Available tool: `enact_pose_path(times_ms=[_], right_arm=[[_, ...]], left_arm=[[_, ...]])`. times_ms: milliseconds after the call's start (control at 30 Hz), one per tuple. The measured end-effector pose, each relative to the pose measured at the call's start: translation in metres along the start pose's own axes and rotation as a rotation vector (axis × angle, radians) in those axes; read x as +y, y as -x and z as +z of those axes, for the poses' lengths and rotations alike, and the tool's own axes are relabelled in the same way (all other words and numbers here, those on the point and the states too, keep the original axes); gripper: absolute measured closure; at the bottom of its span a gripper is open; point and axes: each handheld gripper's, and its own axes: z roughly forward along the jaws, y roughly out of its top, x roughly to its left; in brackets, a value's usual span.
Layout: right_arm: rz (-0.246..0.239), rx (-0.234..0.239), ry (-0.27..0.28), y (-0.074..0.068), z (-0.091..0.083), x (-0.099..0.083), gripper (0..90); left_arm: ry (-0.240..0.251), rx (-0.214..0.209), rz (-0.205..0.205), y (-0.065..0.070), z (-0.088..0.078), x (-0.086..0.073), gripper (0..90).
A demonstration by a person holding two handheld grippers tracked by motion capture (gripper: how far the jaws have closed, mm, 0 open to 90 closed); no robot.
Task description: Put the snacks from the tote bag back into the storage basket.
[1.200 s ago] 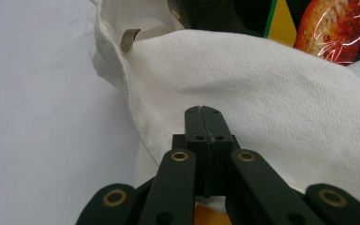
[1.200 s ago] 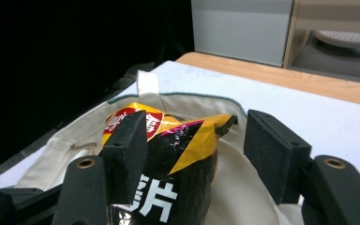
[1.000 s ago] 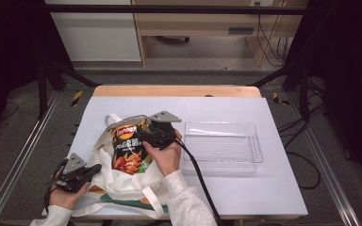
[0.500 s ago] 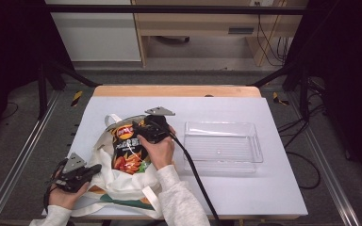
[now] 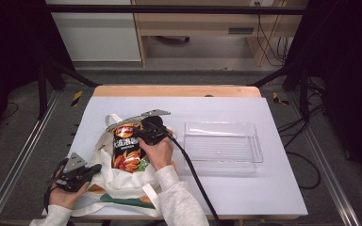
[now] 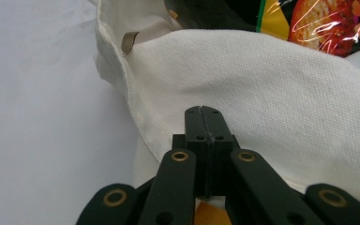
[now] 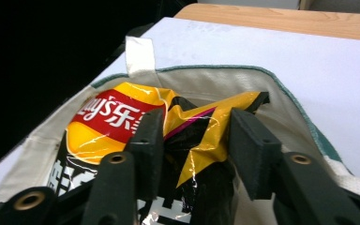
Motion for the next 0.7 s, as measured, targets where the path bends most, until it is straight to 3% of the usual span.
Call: enact_pose_path(times_ms=[233, 433, 700], right_arm=[[-0.016, -0.029, -0.024, 0.002, 0.006, -0.002, 73.3], [-0.022, -0.025, -0.037, 0.0, 0.005, -0.002, 88.5], [-0.057, -0.011, 0.008, -0.006, -0.01, 0.001, 90.0]], left_arm=[[-0.001, 0.001, 0.006, 0.0, 0.0, 0.0, 90.0], [0.001, 0.002, 0.004, 0.0, 0.0, 0.0, 90.0], [0.04, 0.003, -0.01, -0.001, -0.005, 0.001, 90.0]])
